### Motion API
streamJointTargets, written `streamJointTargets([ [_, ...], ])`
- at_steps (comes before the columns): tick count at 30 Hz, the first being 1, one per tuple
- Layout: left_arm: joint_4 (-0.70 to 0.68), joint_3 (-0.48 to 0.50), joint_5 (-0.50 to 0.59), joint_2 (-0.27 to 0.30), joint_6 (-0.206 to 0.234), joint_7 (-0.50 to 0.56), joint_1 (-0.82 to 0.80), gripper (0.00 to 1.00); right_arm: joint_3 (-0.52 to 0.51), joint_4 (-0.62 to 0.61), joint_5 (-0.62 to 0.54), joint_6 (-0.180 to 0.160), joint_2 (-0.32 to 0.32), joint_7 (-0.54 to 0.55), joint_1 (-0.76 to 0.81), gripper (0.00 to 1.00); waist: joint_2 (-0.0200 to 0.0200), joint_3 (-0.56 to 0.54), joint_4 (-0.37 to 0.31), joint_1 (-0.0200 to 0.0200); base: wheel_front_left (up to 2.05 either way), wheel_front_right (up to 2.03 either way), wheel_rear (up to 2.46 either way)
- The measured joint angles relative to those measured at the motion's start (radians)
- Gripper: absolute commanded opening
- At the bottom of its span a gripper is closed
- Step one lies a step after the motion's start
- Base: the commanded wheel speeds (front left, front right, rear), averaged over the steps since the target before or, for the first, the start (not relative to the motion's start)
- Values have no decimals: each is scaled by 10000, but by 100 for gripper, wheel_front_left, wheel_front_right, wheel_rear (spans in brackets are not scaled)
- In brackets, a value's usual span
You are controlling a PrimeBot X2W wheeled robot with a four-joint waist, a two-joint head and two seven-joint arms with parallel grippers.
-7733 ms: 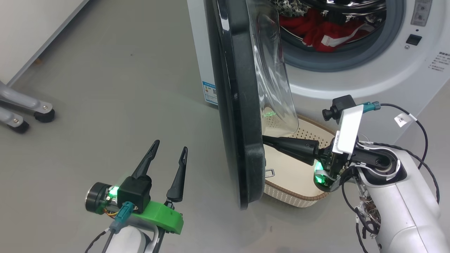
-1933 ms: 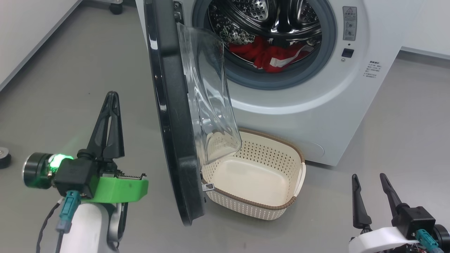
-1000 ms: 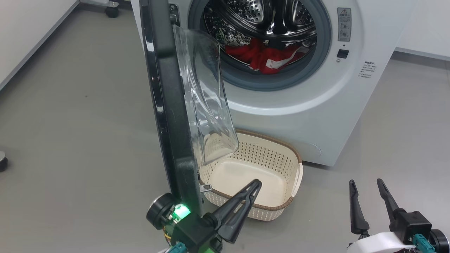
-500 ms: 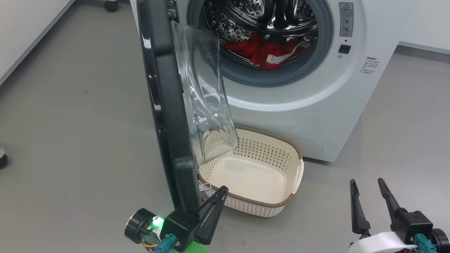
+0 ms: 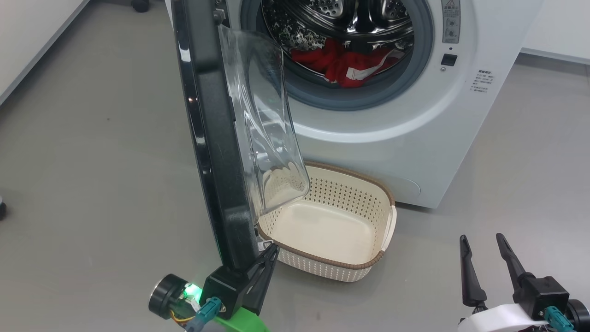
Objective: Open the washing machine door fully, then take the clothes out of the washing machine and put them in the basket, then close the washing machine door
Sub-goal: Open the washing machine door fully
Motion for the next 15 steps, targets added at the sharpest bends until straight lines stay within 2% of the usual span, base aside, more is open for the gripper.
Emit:
streamJointTargets([
  [9,142,309,10,-13,355,-54,-55,0,-67,2,0,2,2,0,-1,100,0,9,35,0,0,0,0],
  [15,192,320,10,-67,443,-90,-63,0,-196,-6,0,0,10,0,0,100,0,44,227,0,0,0,0],
])
